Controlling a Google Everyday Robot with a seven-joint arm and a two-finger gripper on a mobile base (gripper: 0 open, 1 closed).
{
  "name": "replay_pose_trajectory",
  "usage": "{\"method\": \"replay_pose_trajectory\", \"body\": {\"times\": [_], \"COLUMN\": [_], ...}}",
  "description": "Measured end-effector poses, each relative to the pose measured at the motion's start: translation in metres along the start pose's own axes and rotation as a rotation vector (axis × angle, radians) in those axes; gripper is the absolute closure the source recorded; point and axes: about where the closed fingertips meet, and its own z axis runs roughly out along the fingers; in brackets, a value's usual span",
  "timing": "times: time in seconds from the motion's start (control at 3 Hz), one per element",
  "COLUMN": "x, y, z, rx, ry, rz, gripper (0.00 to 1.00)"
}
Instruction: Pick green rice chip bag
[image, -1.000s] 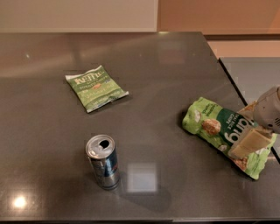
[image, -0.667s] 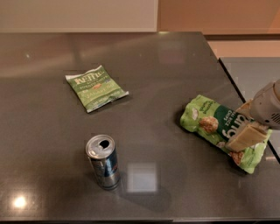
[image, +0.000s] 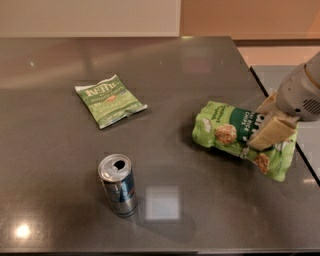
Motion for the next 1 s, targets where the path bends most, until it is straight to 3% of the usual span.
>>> {"method": "replay_pose_trajectory", "body": {"times": [0.67,1.0], "x": [-0.063,-0.063], "y": [-0.005,-0.005], "z": [-0.042,-0.042], "rx": [-0.010,-0.010], "ry": [-0.058,-0.058], "rz": [-0.108,-0.108], "gripper": [1.00,1.00]}}
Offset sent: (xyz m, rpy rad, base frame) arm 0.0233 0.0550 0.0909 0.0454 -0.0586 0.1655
